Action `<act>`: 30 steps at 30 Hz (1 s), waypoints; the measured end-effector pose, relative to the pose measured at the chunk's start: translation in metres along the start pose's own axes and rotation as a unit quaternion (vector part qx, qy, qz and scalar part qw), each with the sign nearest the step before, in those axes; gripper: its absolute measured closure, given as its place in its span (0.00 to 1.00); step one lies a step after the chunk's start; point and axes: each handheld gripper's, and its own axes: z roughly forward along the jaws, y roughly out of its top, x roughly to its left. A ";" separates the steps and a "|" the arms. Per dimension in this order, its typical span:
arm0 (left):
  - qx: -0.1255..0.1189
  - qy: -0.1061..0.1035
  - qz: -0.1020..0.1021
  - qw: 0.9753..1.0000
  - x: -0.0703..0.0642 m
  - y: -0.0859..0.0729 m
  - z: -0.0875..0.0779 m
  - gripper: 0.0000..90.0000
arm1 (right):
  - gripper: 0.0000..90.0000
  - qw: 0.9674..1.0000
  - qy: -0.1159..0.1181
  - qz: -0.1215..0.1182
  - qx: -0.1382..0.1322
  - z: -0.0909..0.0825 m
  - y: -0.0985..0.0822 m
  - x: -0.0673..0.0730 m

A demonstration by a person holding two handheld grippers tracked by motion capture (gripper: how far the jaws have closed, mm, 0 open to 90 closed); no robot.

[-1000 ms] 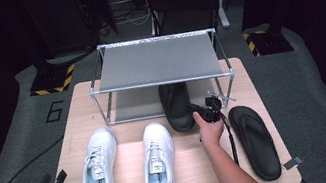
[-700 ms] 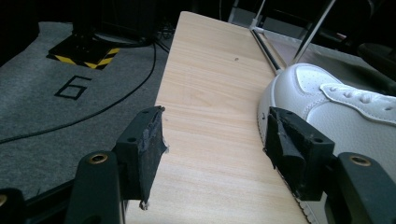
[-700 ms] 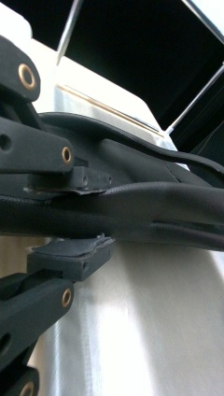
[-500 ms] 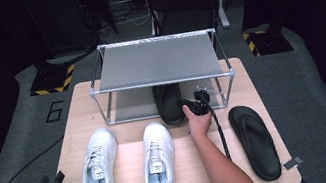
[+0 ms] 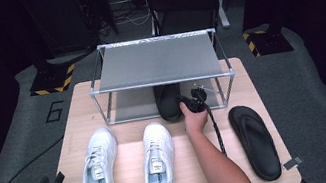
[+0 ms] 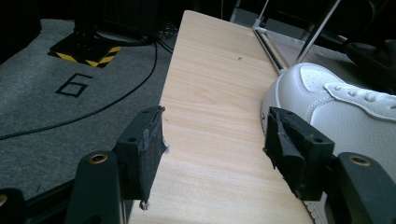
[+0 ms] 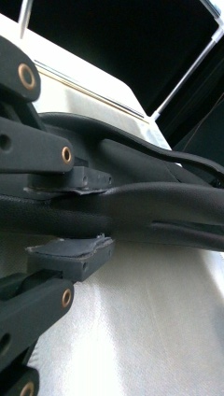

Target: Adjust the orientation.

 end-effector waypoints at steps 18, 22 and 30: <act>0.002 -0.003 0.006 1.000 0.000 -0.001 -0.001 0.42 | 0.75 1.000 0.000 0.032 0.001 0.018 0.003 0.000; 0.002 -0.003 0.007 1.000 0.000 -0.001 -0.002 0.42 | 0.75 0.999 -0.017 0.029 0.004 0.023 0.001 0.001; -0.002 -0.004 0.004 1.000 0.000 -0.001 -0.002 0.42 | 0.75 0.999 -0.004 0.039 -0.001 0.026 0.004 0.002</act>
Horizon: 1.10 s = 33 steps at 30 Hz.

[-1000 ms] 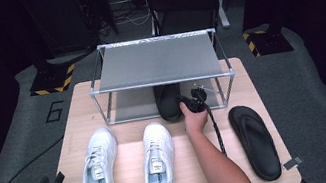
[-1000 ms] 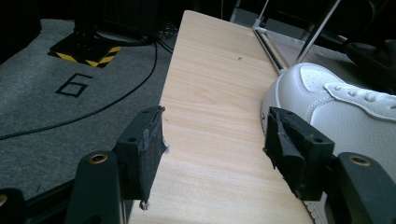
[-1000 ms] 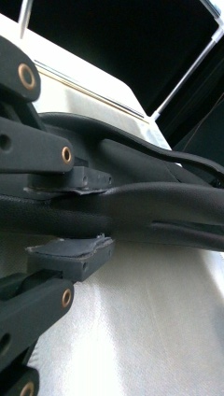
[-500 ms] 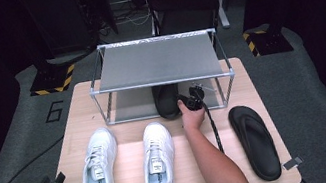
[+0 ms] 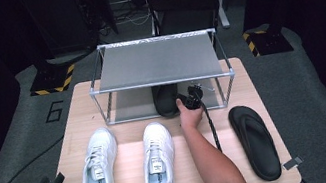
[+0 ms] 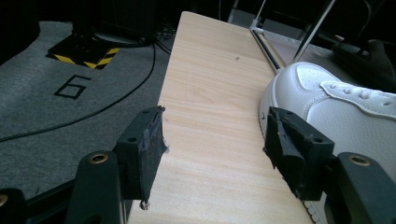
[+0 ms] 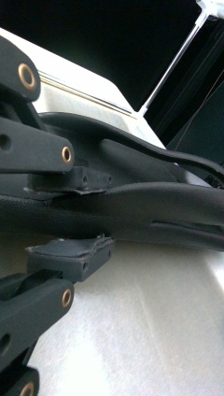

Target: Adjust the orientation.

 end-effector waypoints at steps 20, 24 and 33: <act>0.000 0.002 0.000 1.000 0.001 0.000 0.000 0.42 | 0.67 0.998 -0.038 -0.044 -0.002 0.004 0.001 -0.002; -0.005 0.002 0.001 1.000 -0.001 0.000 0.001 0.42 | 0.67 0.996 -0.053 -0.066 -0.012 -0.007 0.000 0.001; 0.011 0.000 0.016 1.000 -0.006 0.000 0.005 0.42 | 0.68 0.991 -0.022 -0.133 0.001 -0.055 -0.022 0.004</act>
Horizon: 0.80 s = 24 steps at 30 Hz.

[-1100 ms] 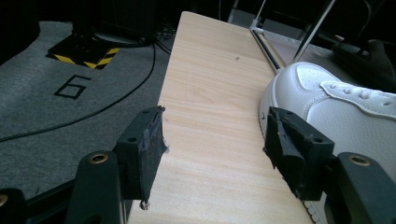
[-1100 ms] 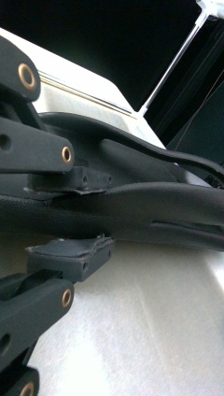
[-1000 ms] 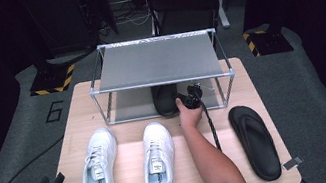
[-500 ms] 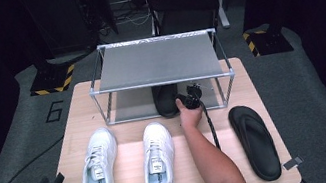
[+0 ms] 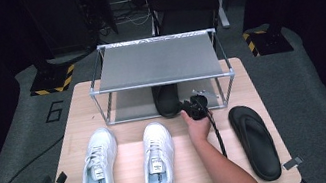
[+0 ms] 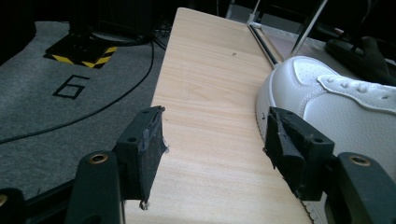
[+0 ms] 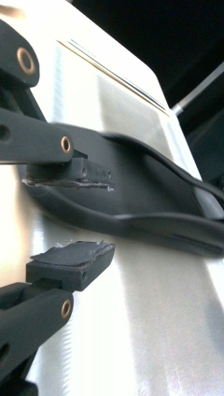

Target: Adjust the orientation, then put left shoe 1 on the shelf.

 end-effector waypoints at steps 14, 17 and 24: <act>0.009 -0.011 -0.010 1.000 0.002 0.001 0.006 0.42 | 0.66 0.998 0.036 -0.058 0.006 -0.106 -0.022 -0.007; 0.007 -0.014 -0.007 1.000 -0.001 0.002 0.005 0.42 | 0.66 0.997 0.024 -0.071 0.002 -0.130 -0.029 -0.010; 0.008 -0.015 0.000 1.000 -0.007 0.003 0.004 0.42 | 0.65 0.997 -0.013 -0.074 -0.007 -0.186 -0.045 -0.037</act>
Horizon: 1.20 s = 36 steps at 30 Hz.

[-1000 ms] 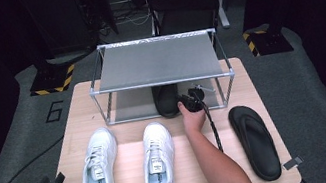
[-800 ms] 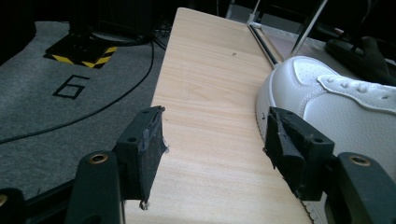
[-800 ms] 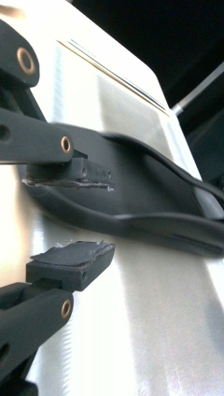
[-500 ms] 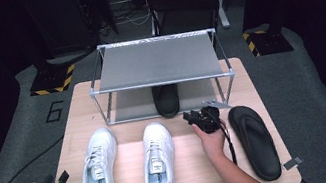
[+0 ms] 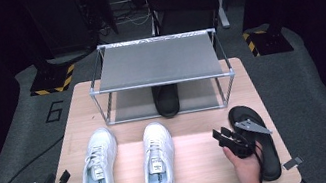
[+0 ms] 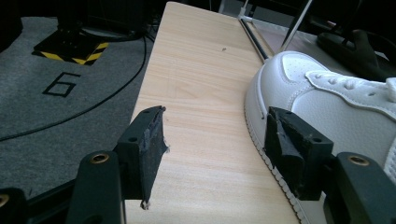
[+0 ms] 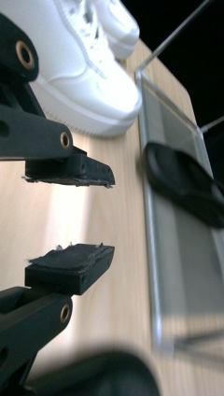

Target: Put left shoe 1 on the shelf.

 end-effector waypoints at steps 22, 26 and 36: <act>0.000 0.001 0.000 1.000 -0.001 0.002 0.005 0.42 | 0.76 0.995 -0.102 -0.002 0.014 -0.035 -0.019 -0.062; -0.003 0.002 -0.001 1.000 -0.002 0.001 0.006 0.42 | 0.77 0.994 -0.105 0.002 0.022 -0.033 -0.020 -0.066; -0.003 0.003 0.000 1.000 -0.002 0.001 0.005 0.42 | 0.92 0.993 -0.098 -0.008 0.060 -0.023 -0.023 -0.055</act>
